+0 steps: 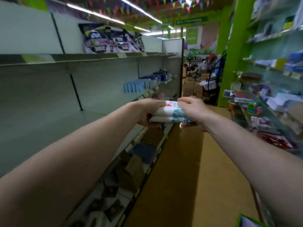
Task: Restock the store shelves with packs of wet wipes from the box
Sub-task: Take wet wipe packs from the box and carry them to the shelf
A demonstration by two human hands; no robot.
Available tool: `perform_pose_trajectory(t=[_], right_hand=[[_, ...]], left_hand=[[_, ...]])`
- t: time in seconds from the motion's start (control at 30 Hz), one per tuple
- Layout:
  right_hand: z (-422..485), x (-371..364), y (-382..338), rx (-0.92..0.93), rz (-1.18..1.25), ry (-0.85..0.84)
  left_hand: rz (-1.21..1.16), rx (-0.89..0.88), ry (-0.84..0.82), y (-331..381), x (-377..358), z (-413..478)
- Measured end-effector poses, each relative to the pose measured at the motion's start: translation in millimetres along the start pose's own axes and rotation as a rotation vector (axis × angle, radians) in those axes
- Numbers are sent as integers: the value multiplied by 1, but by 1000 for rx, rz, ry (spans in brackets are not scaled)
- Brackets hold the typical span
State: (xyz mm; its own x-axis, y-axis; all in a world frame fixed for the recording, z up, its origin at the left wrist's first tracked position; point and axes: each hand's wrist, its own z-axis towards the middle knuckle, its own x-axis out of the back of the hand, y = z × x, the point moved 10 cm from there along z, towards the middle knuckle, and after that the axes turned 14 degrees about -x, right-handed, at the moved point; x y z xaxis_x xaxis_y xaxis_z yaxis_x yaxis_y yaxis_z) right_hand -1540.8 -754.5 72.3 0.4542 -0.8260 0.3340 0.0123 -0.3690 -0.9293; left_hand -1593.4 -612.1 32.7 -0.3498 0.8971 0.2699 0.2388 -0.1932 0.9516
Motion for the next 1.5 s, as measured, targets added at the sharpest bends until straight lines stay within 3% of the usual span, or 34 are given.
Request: perform_pose_trajectory(t=[0.47, 0.77, 1.1, 1.3, 1.5], right_hand=[[-69, -229, -209, 356, -73, -303], [-120, -358, -300, 538, -149, -495], [-146, -472, -386, 726, -180, -712], [-148, -520, -417, 782, -179, -840], [-161, -567, -438, 825, -192, -943]], left_hand=[[45, -127, 394, 47, 294, -129], [123, -83, 676, 43, 443, -209], [148, 36, 950, 50, 554, -279], [71, 7, 1089, 57, 591, -307], [157, 48, 1250, 57, 616, -339]])
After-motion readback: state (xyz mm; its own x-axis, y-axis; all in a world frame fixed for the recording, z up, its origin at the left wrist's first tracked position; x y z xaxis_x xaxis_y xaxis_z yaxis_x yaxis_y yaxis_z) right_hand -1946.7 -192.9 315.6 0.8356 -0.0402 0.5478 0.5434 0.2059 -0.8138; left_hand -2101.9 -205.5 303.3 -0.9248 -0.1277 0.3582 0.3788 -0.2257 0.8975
